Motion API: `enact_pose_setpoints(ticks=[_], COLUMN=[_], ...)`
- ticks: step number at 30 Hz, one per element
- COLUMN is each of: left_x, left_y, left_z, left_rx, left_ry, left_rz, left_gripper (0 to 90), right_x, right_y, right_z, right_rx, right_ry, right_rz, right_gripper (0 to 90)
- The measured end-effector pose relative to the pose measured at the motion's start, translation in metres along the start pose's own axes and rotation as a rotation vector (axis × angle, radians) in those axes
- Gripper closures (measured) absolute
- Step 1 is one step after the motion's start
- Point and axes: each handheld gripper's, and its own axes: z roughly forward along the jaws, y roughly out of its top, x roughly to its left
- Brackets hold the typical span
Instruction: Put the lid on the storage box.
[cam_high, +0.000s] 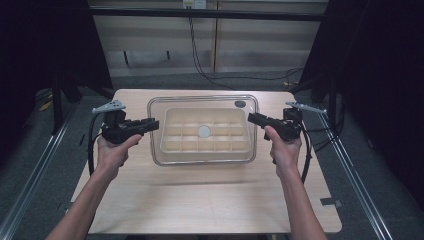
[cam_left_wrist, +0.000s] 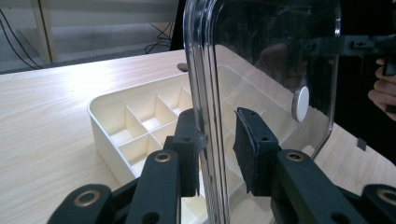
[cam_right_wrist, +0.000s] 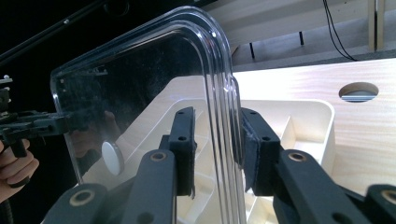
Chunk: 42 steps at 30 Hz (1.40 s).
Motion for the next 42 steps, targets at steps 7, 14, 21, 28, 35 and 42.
enact_pose_setpoints(ticks=[7, 14, 21, 28, 35, 42], left_x=[0.007, 0.014, 0.020, 0.027, 0.035, 0.046], left_y=[0.008, 0.013, 0.015, 0.019, 0.018, 0.018], left_z=[0.007, 0.020, 0.031, 0.037, 0.041, 0.053], left_rx=[0.001, 0.008, 0.003, 0.015, 0.023, 0.033], left_ry=[-0.002, 0.015, 0.020, 0.025, 0.032, 0.025], left_rz=[-0.003, -0.024, -0.041, -0.049, -0.056, -0.079], left_gripper=[71.1, 71.1, 71.0, 70.9, 69.6, 67.4], right_x=[-0.006, -0.016, -0.025, -0.033, -0.036, -0.043], right_y=[0.010, 0.014, 0.014, 0.013, 0.013, 0.013], right_z=[0.007, 0.015, 0.021, 0.029, 0.037, 0.046], right_rx=[-0.001, 0.001, 0.002, 0.017, 0.034, 0.053], right_ry=[-0.003, -0.014, -0.030, -0.026, -0.029, -0.043], right_rz=[-0.005, 0.009, 0.027, 0.039, 0.036, 0.042], right_gripper=[68.5, 68.3, 68.2, 68.0, 68.2, 68.1])
